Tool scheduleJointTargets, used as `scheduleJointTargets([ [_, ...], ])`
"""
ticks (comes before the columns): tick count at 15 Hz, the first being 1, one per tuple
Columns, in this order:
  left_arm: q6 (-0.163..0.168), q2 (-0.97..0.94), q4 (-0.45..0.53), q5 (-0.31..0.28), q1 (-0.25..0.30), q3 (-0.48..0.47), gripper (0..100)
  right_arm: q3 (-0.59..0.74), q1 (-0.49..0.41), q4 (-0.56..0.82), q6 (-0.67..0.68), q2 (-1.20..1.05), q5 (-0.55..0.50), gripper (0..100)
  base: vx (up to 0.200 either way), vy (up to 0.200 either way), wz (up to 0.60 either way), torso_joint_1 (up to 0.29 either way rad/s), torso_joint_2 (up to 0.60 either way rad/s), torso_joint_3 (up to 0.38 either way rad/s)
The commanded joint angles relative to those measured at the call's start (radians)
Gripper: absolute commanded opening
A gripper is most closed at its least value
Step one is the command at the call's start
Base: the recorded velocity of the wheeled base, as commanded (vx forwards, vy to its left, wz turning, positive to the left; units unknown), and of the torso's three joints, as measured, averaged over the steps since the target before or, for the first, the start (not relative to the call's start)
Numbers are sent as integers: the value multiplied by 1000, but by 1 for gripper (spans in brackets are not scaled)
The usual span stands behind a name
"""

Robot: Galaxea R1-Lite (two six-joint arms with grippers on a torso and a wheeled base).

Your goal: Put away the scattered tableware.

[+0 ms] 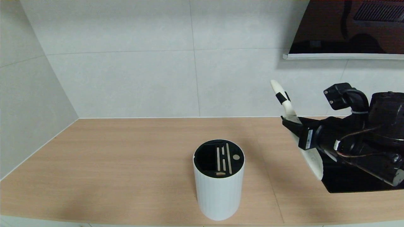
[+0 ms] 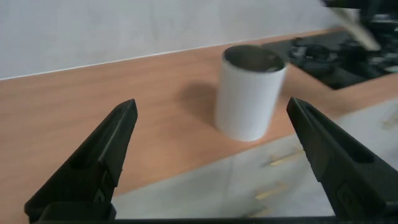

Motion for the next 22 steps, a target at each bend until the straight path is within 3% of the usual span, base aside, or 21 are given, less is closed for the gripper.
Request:
scheduleJointTargets([
  [1,-16,341,6,-52,-17,-231,100,-72,28,8,0,30,1,0,0,0,0,0,0,0],
  [2,-47,463,-5,-52,-54,-325,100,-106,67,6,0,47,1,0,0,0,0,0,0,0],
  [4,-90,581,-54,-52,-129,-372,100,-115,93,5,0,61,-4,0,0,0,0,0,0,0],
  [5,-99,611,-79,-50,-154,-372,100,-115,97,5,1,62,-4,0,0,0,0,0,0,0],
  [7,-156,690,-169,-47,-238,-346,100,-117,130,5,14,61,-5,0,0,0,0,0,0,0],
  [9,-241,750,-284,-46,-313,-306,100,-112,183,3,50,59,-8,0,0,0,0,0,0,0],
  [12,-410,818,-442,-46,-421,-256,100,-83,219,-4,50,56,-10,0,0,0,0,0,0,0],
  [14,-475,874,-517,-46,-445,-243,100,-83,237,-3,50,58,-25,0,0,0,0,0,0,0],
  [17,-620,942,-640,-46,-473,-234,100,-89,297,-3,54,61,-44,0,0,0,0,0,0,0],
  [18,-653,966,-685,-46,-488,-227,100,-91,315,-1,58,64,-44,0,0,0,0,0,0,0],
  [20,-672,1000,-728,-29,-519,-219,100,-95,337,3,81,68,-44,0,0,0,0,0,0,0],
  [22,-689,1080,-803,85,-591,-222,100,-103,363,3,98,82,-45,0,0,0,0,0,0,0],
])
